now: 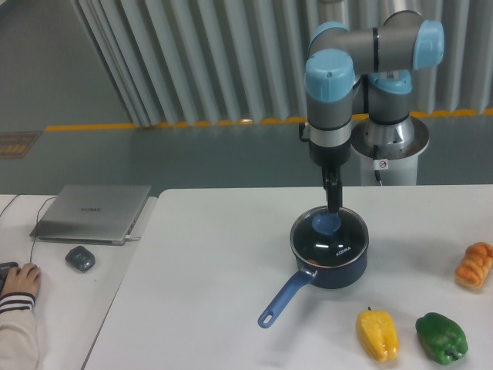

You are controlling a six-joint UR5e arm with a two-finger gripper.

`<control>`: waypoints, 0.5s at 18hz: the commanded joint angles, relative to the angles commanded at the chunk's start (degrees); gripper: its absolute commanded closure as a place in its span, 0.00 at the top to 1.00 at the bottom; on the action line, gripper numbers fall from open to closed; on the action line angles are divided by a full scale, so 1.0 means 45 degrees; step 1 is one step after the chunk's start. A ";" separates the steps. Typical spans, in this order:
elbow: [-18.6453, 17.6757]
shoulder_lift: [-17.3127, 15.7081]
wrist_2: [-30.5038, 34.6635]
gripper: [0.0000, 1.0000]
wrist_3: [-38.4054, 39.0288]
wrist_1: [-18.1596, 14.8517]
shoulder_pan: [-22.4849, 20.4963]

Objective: Open the lid

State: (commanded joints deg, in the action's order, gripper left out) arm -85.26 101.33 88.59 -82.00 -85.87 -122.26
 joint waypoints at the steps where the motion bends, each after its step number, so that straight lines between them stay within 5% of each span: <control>1: 0.0021 0.0059 0.0059 1.00 -0.0020 0.0000 0.0020; 9: 0.0001 0.0001 0.0157 1.00 -0.0039 -0.0078 0.0020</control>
State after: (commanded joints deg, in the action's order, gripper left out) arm -85.25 101.34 89.30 -82.18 -86.22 -122.17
